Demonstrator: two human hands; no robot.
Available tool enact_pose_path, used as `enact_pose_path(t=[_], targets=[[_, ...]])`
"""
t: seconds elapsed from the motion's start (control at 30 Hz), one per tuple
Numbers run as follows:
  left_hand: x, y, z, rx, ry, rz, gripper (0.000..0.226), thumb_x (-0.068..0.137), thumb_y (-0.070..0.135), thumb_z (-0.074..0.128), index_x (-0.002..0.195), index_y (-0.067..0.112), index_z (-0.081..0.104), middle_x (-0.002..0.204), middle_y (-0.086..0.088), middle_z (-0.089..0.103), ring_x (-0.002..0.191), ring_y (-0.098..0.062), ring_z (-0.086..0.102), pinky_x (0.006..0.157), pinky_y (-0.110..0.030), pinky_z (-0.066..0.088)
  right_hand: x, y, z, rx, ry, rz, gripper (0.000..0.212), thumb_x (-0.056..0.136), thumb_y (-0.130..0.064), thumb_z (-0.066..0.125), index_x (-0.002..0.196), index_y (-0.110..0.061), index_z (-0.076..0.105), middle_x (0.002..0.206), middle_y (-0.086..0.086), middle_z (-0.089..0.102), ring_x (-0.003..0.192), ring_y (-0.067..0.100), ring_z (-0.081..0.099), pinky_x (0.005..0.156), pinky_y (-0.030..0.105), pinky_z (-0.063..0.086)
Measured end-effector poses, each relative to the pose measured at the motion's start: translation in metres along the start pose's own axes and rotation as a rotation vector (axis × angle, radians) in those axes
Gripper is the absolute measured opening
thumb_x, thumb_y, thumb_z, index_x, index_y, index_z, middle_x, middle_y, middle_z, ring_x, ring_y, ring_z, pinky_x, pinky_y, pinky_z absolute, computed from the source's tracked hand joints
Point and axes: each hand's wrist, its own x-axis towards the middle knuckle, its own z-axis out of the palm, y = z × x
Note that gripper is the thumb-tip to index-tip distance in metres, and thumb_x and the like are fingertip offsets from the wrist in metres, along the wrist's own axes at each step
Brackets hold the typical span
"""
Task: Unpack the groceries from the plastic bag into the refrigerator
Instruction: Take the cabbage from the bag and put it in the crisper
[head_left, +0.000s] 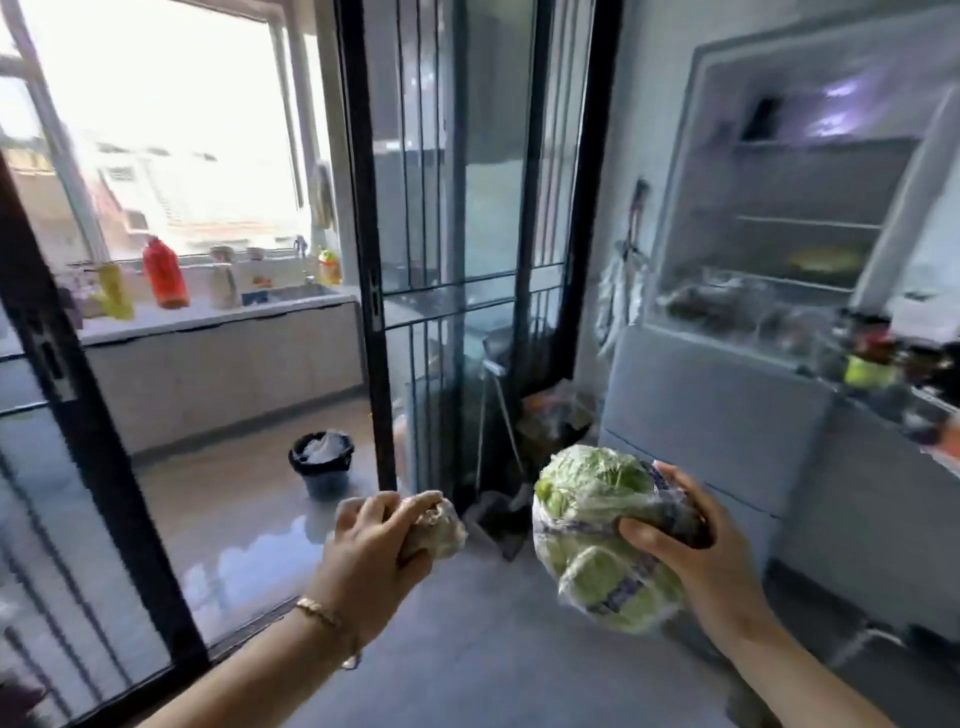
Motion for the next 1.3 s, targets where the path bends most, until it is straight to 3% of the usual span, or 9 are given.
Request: enact_pose_path(t=[0.2, 0.3, 0.43, 0.63, 0.8, 0.93, 1.1, 1.2, 1.3], targets=[[0.151, 0.075, 0.089, -0.067, 0.004, 0.197, 0.050, 0.071, 0.047, 0.043, 0.120, 0.039, 0.045, 0.104, -0.001, 0.062, 0.088, -0.033, 0.057, 0.072, -0.044, 0.056, 0.107, 0.026, -0.109, -0.082, 0.208, -0.015, 0.079, 0.025, -0.060, 0.082, 0.099, -0.044, 0.062, 0.106, -0.006, 0.067, 0.101, 0.020, 0.063, 0.091, 0.046, 0.050], [0.219, 0.103, 0.131, -0.116, -0.034, 0.250, 0.053, 0.069, 0.048, 0.040, 0.122, 0.041, 0.042, 0.109, -0.003, 0.061, 0.095, -0.036, 0.055, 0.076, -0.048, 0.055, 0.155, 0.038, -0.144, -0.126, 0.284, -0.041, 0.085, 0.020, -0.072, 0.079, 0.099, -0.048, 0.061, 0.105, -0.005, 0.067, 0.098, 0.018, 0.064, 0.083, 0.039, 0.052], [0.313, 0.127, 0.192, -0.158, -0.049, 0.360, 0.055, 0.068, 0.050, 0.039, 0.122, 0.040, 0.041, 0.111, -0.005, 0.061, 0.099, -0.035, 0.053, 0.076, -0.050, 0.055, 0.220, 0.056, -0.177, -0.176, 0.419, -0.074, 0.073, 0.030, -0.056, 0.076, 0.100, -0.042, 0.059, 0.103, -0.006, 0.067, 0.094, 0.013, 0.064, 0.076, 0.030, 0.050], [0.474, 0.164, 0.273, -0.183, -0.089, 0.578, 0.065, 0.058, 0.036, 0.062, 0.120, 0.040, 0.043, 0.106, -0.001, 0.063, 0.093, -0.035, 0.057, 0.070, -0.048, 0.056, 0.330, 0.076, -0.206, -0.234, 0.661, -0.051, 0.078, 0.027, -0.060, 0.068, 0.102, -0.040, 0.059, 0.095, -0.015, 0.065, 0.087, 0.007, 0.061, 0.076, 0.025, 0.045], [0.593, 0.209, 0.326, -0.257, -0.115, 0.606, 0.059, 0.086, 0.031, 0.056, 0.138, 0.045, 0.031, 0.139, 0.001, 0.038, 0.124, -0.029, 0.026, 0.107, -0.043, 0.028, 0.419, 0.084, -0.227, -0.190, 0.734, -0.051, 0.076, 0.019, -0.057, 0.074, 0.092, -0.045, 0.058, 0.092, -0.019, 0.063, 0.083, -0.002, 0.059, 0.065, 0.017, 0.043], [0.671, 0.250, 0.356, -0.391, -0.131, 0.664, 0.060, 0.076, 0.037, 0.044, 0.136, 0.041, 0.039, 0.136, -0.004, 0.042, 0.122, -0.032, 0.029, 0.108, -0.045, 0.026, 0.481, 0.100, -0.249, -0.192, 0.769, -0.097, 0.073, 0.026, -0.052, 0.075, 0.097, -0.043, 0.060, 0.096, -0.012, 0.067, 0.085, 0.003, 0.064, 0.067, 0.019, 0.047], [0.745, 0.303, 0.400, -0.417, -0.104, 0.742, 0.054, 0.073, 0.047, 0.036, 0.125, 0.050, 0.019, 0.133, -0.006, 0.045, 0.116, -0.035, 0.034, 0.103, -0.048, 0.031, 0.546, 0.110, -0.277, -0.175, 0.796, -0.206, 0.064, 0.028, -0.044, 0.077, 0.091, -0.046, 0.064, 0.089, -0.019, 0.071, 0.079, -0.004, 0.067, 0.056, 0.008, 0.050], [0.784, 0.329, 0.426, -0.397, -0.127, 0.824, 0.055, 0.071, 0.054, 0.024, 0.125, 0.050, 0.019, 0.132, -0.007, 0.046, 0.116, -0.036, 0.035, 0.102, -0.049, 0.033, 0.579, 0.109, -0.289, -0.237, 0.792, -0.264, 0.066, 0.030, -0.044, 0.077, 0.093, -0.050, 0.063, 0.095, -0.021, 0.068, 0.083, -0.006, 0.065, 0.058, 0.006, 0.050], [0.815, 0.353, 0.450, -0.325, -0.213, 0.889, 0.058, 0.084, 0.051, 0.047, 0.139, 0.046, 0.027, 0.136, -0.004, 0.040, 0.122, -0.032, 0.029, 0.105, -0.048, 0.032, 0.608, 0.109, -0.301, -0.406, 0.797, -0.297, 0.077, 0.031, -0.053, 0.078, 0.105, -0.050, 0.058, 0.108, -0.015, 0.064, 0.097, 0.000, 0.062, 0.076, 0.016, 0.054]])
